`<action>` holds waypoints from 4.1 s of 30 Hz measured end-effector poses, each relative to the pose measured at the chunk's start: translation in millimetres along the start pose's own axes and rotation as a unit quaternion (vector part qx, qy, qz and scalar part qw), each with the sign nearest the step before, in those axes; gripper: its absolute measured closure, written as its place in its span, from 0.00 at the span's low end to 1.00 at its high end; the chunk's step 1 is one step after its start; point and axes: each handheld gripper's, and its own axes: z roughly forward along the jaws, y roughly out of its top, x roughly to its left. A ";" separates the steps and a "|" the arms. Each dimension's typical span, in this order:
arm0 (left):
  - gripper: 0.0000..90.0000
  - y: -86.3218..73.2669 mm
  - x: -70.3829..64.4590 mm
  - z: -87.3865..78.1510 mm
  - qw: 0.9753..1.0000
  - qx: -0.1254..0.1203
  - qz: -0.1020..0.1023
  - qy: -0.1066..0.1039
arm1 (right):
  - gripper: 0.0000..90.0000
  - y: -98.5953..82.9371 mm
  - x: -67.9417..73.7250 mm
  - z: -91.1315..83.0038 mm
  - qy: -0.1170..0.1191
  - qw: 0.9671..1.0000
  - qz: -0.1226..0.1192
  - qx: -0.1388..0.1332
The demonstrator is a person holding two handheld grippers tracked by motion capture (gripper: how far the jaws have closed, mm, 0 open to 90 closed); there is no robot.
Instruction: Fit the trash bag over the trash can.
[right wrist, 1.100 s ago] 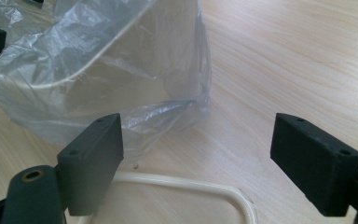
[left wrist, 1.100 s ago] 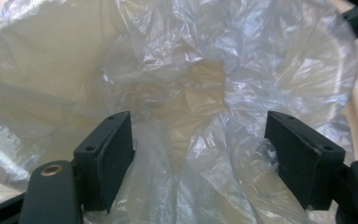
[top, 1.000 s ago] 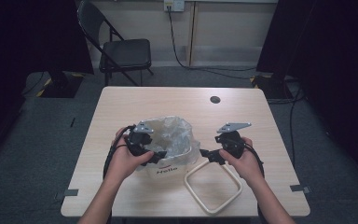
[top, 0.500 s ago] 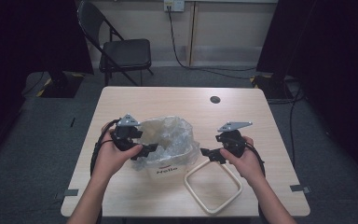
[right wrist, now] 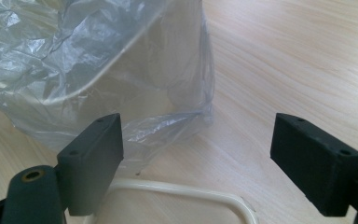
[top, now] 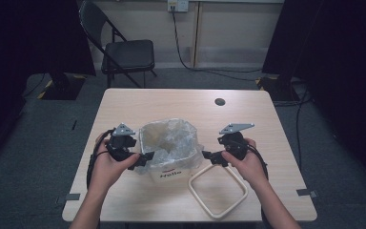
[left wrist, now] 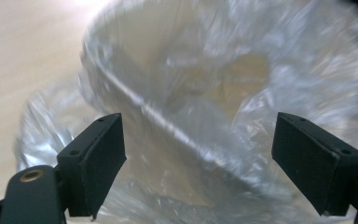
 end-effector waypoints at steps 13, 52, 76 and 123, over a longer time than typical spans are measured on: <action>0.19 -0.7 -2.8 19.4 0.999 0.014 -0.028 -0.011 | 0.18 -4.2 0.8 6.8 0.008 1.000 0.004 0.000; 0.23 73.4 -41.5 80.0 0.996 0.073 0.034 -0.038 | 0.18 -48.3 -40.4 -21.6 -0.009 0.999 0.030 -0.012; 0.24 104.4 -28.2 50.3 0.999 0.028 0.030 -0.011 | 0.18 -42.1 -36.0 -23.7 -0.008 1.000 0.022 -0.017; 0.22 85.3 -23.5 46.0 0.999 0.010 0.025 -0.023 | 0.18 -50.7 -43.4 -16.5 -0.026 0.999 0.019 0.029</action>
